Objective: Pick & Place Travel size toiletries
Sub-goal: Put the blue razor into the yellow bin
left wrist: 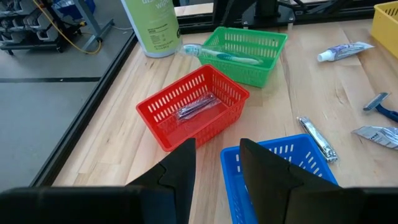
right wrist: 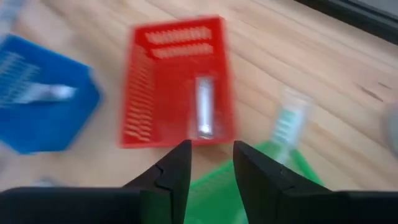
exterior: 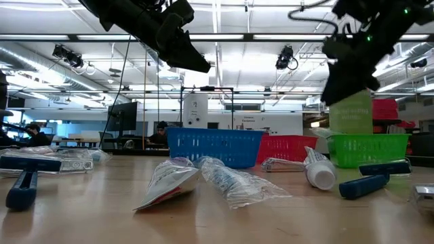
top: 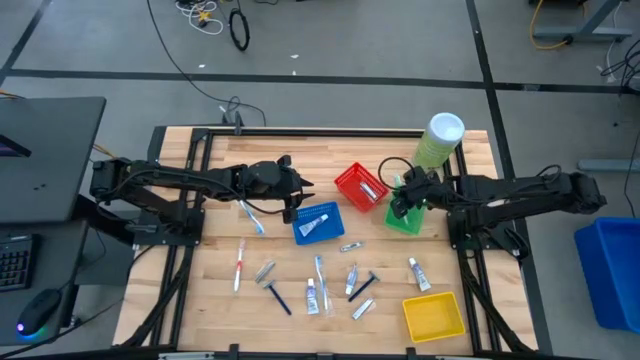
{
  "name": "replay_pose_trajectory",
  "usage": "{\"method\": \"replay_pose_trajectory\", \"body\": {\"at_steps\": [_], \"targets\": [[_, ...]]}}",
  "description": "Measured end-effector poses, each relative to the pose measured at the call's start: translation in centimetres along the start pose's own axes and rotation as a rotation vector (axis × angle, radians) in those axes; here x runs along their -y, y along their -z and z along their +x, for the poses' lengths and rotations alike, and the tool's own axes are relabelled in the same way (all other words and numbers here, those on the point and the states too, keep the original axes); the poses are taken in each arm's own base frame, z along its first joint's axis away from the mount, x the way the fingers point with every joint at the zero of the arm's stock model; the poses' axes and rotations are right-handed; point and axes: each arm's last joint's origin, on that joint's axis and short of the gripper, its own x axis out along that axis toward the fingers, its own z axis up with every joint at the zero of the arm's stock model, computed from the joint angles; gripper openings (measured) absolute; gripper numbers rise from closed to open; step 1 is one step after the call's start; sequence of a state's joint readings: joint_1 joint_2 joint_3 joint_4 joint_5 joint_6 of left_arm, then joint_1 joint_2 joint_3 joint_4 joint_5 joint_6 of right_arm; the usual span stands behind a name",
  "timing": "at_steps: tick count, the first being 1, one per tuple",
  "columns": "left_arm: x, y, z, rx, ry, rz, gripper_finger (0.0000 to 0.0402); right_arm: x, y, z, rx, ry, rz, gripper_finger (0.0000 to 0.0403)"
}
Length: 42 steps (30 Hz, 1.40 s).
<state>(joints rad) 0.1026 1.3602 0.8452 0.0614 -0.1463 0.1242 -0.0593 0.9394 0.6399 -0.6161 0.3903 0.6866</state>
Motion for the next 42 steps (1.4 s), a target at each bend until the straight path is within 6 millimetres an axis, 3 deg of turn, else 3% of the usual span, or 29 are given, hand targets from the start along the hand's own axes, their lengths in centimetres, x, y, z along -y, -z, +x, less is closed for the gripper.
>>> {"method": "replay_pose_trajectory", "body": {"at_steps": [4,10,23,28,35,42], "targets": [[0.0,0.0,0.0,0.000,0.000,0.000,0.0132,-0.9,-0.9,-0.9,-0.066,-0.163,-0.018,0.0118],[0.0,0.0,0.0,0.000,0.000,-0.003,0.0132,-2.0,-0.5,-0.9,-0.178,-0.308,0.021,0.0127],[0.0,0.0,0.0,0.000,0.001,-0.017,0.0132,-5.9,-1.6,1.2,0.020,-0.489,-0.205,0.0126],[0.0,0.0,0.0,0.000,0.000,-0.028,0.0132,-7.1,-0.6,2.6,-0.067,-0.566,-0.298,0.0123],[0.0,0.0,0.0,0.000,0.001,-0.033,0.0132,-11.7,1.1,3.9,-0.081,-0.952,-0.414,0.0129],[0.0,0.0,0.0,0.005,0.000,-0.035,0.0132,-14.2,3.9,5.1,-0.105,-1.014,-0.495,0.0147]]}}
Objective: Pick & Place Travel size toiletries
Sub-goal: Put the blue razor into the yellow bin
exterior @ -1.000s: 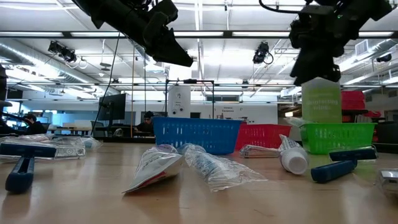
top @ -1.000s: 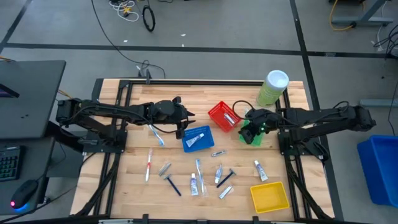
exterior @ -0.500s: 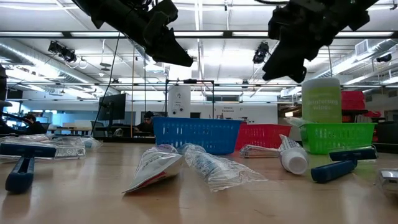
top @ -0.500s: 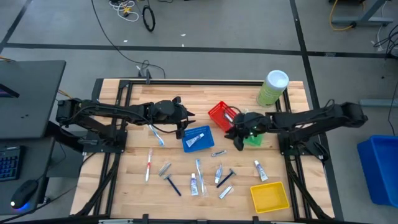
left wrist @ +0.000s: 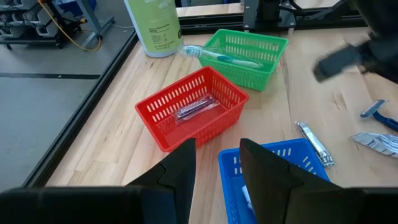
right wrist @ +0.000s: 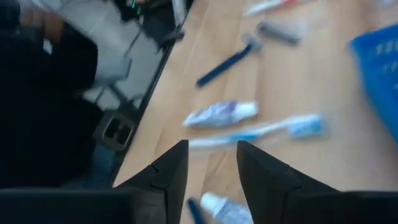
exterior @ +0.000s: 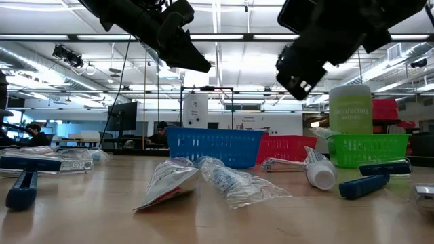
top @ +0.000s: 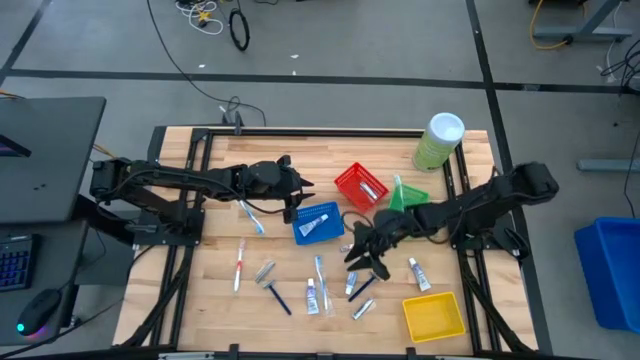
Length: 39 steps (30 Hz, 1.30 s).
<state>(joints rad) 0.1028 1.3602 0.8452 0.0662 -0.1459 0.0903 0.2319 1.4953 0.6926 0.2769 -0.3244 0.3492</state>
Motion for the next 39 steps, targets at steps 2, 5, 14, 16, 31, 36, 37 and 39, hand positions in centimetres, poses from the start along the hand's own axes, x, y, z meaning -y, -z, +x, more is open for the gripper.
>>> {"method": "replay_pose_trajectory", "body": {"at_steps": [2,5,14,16,31,36,37,39], "targets": [[0.0,0.0,0.0,0.000,0.000,0.000,0.0132,-0.6,0.7,0.7,-0.039,-0.019,-0.034,0.0153],[0.0,0.0,0.0,0.000,0.000,-0.008,0.0132,-2.0,0.6,1.5,-0.097,-0.041,-0.071,0.0158],[0.0,0.0,0.0,0.000,0.001,-0.094,0.0132,-6.6,-0.7,3.0,-0.360,0.142,-0.196,0.0156],[0.0,0.0,0.0,-0.002,0.006,-0.142,0.0132,-7.2,0.0,3.5,-0.392,0.172,-0.212,0.0158],[1.5,0.8,-0.1,-0.022,0.051,-0.263,0.0132,-5.2,5.2,7.4,-0.581,0.420,-0.284,0.0149],[2.2,1.0,-0.2,-0.034,0.070,-0.259,0.0132,-5.1,5.3,7.6,-0.581,0.440,-0.299,0.0147],[2.3,0.9,-0.2,-0.031,0.074,-0.258,0.0132,-5.1,5.3,7.6,-0.585,0.436,-0.305,0.0142],[2.5,0.9,-0.3,-0.031,0.080,-0.255,0.0132,-5.1,5.5,7.6,-0.597,0.405,-0.314,0.0126]]}}
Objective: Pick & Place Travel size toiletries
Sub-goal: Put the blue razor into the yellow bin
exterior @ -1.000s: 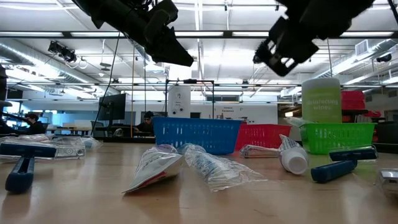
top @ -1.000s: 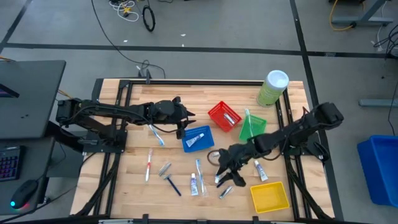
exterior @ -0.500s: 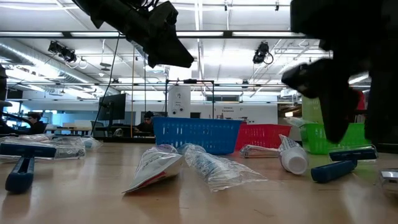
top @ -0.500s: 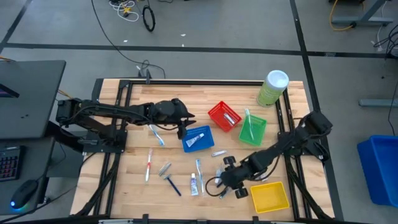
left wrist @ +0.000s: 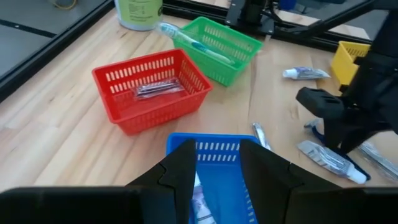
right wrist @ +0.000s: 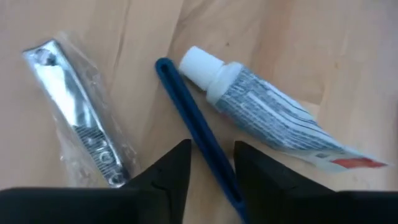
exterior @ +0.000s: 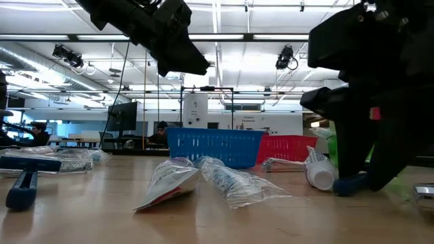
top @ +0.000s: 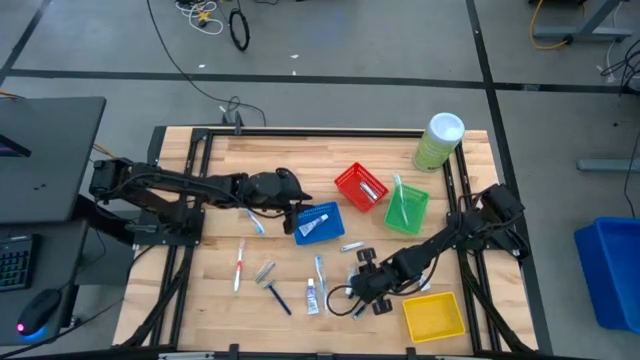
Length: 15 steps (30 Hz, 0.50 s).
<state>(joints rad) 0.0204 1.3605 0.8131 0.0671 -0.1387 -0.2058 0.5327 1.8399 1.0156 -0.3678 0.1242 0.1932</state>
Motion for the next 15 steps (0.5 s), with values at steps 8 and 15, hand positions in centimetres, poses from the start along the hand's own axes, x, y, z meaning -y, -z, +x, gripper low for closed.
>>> {"method": "replay_pose_trajectory", "body": {"at_steps": [8,15], "targets": [[0.1,0.0,0.0,-0.001,0.001,0.014,0.0132,0.0,0.2,0.0,-0.004,-0.042,0.059,0.0039],[0.1,0.1,0.0,-0.007,0.001,0.014,0.0132,-0.6,-1.2,-2.9,-0.080,-0.150,0.199,0.0034]]}}
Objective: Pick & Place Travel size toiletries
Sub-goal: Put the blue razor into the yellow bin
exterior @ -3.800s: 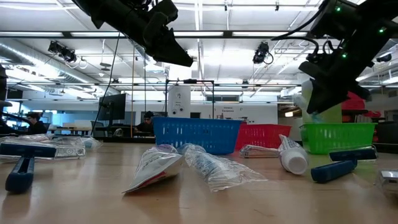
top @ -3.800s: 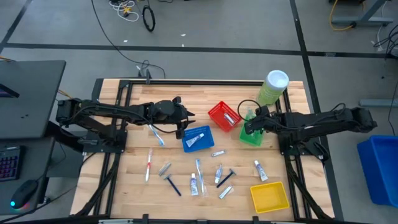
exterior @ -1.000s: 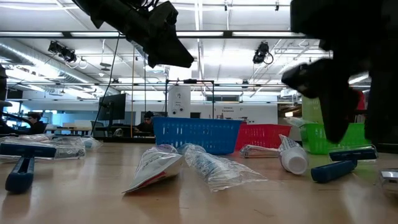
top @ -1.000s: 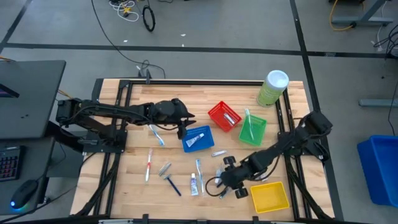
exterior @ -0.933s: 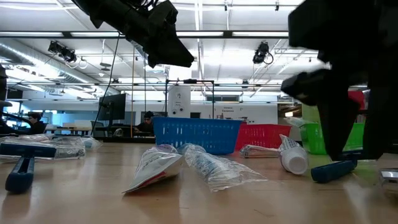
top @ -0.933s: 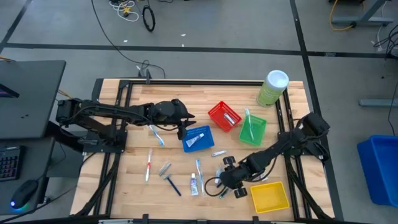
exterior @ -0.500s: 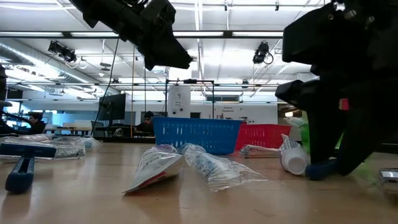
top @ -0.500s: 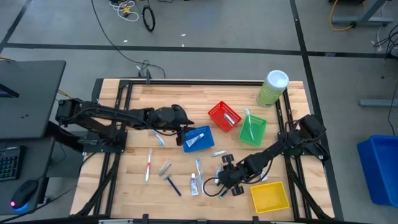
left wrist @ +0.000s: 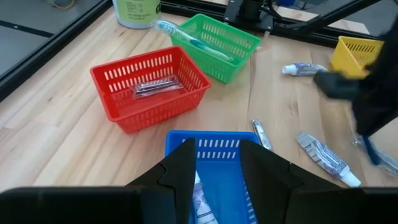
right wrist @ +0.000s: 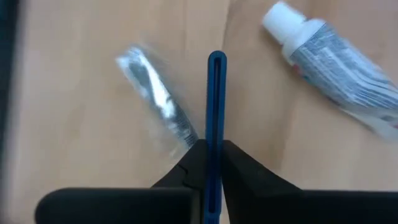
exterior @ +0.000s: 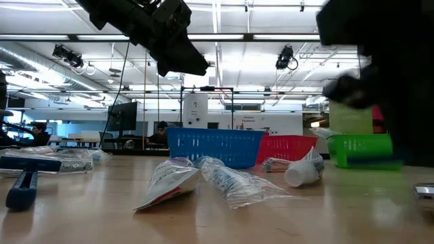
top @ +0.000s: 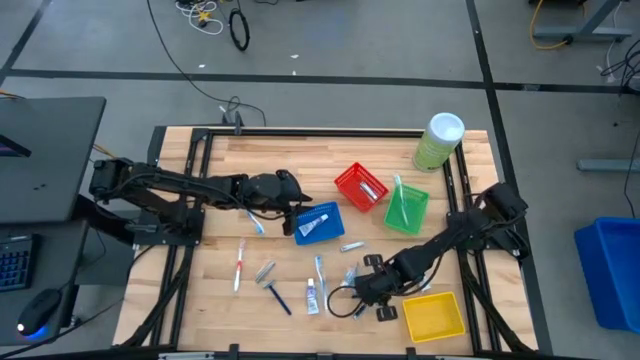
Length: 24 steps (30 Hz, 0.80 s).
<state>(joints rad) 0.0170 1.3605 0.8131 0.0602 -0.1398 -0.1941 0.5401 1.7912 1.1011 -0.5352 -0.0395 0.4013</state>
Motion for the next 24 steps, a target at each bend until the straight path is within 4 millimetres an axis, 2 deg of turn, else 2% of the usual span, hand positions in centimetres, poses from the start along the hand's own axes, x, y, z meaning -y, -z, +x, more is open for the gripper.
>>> {"method": "replay_pose_trajectory", "body": {"at_steps": [5,8,10,15,19,24], "targets": [[0.0,0.0,0.0,0.000,-0.002,-0.004,0.0132,-1.1,-0.6,-4.6,-0.136,0.009,0.124,0.0034],[0.0,0.0,0.0,0.002,-0.002,-0.004,0.0132,-1.7,-0.4,-7.3,-0.211,-0.059,0.235,0.0034],[0.0,0.0,0.0,0.000,-0.002,-0.004,0.0132,-2.4,0.1,-8.2,-0.254,-0.119,0.283,0.0034],[0.0,0.0,0.0,0.000,-0.003,0.010,0.0132,-4.6,2.3,-9.0,-0.420,-0.193,0.355,0.0034],[0.0,0.0,0.0,0.001,-0.004,0.019,0.0132,-5.7,4.4,-8.5,-0.574,-0.165,0.463,0.0035],[0.0,0.0,0.0,0.003,-0.005,0.047,0.0132,-6.8,6.2,-7.3,-0.618,-0.118,0.554,0.0035]]}}
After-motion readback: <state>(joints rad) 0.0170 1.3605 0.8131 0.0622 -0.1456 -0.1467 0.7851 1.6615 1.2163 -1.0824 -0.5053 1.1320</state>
